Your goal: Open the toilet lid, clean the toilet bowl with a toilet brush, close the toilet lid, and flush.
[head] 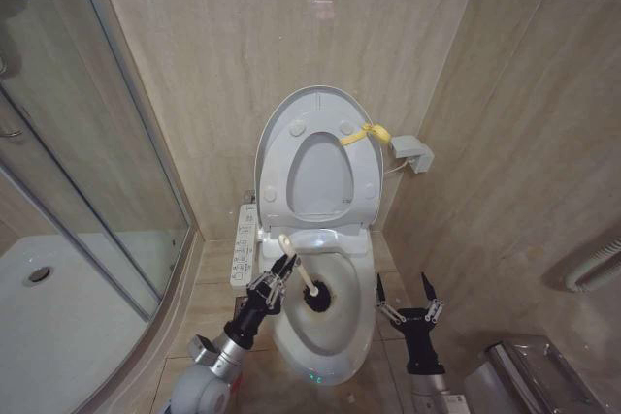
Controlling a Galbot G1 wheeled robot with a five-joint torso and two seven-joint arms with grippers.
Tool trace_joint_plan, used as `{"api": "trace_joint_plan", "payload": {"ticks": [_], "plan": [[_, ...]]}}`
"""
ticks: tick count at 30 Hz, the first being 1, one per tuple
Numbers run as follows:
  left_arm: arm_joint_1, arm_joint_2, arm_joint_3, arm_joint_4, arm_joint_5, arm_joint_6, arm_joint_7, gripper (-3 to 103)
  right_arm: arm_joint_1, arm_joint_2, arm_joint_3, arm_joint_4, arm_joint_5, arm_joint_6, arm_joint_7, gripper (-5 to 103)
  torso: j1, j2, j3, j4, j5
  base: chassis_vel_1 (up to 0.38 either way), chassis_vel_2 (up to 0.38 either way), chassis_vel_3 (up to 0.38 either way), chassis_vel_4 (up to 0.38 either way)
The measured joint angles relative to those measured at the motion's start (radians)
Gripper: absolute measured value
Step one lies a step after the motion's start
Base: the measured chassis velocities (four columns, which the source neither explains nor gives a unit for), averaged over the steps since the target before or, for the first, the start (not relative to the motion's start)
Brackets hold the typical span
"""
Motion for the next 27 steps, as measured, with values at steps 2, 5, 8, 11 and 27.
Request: {"api": "trace_joint_plan", "payload": {"ticks": [2, 5, 8, 11, 27], "plan": [[0.01, 0.005, -0.008, -0.013, 0.0, 0.002, -0.004, 15, 0.002, 0.001, -0.001, -0.002, 0.0, 0.0, 0.0, 100, 0.0, 0.0, 0.0, 0.0, 0.0001, 0.0, 0.0, 0.0, 0.0], [0.02, 0.006, -0.016, -0.017, -0.001, 0.003, -0.007, 15, 0.005, 0.002, -0.003, -0.007, 0.0, 0.002, 0.0, 100, 0.0, 0.0, 0.0, 0.0002, 0.0001, 0.0, 0.0, 0.0, 0.0], [0.014, -0.018, -0.005, 0.034, -0.001, 0.0, -0.007, 15, 0.007, 0.003, -0.004, -0.01, -0.001, 0.004, -0.001, 100, 0.0, 0.0, 0.0, 0.0, -0.0002, 0.0, 0.0, 0.0, 0.0], [0.009, -0.033, 0.004, 0.074, 0.0, -0.006, -0.007, 15, 0.006, 0.003, -0.005, -0.01, -0.002, 0.004, -0.001, 100, 0.0, 0.0, 0.0, -0.0002, -0.0002, 0.0, 0.0, 0.0, 0.0], [0.066, -0.008, -0.061, -0.071, -0.019, -0.004, -0.009, 15, 0.01, 0.003, -0.008, -0.009, -0.001, 0.005, -0.001, 100, 0.0, 0.0, 0.0, -0.0002, -0.0001, 0.0, 0.0, 0.0, 0.0]]}}
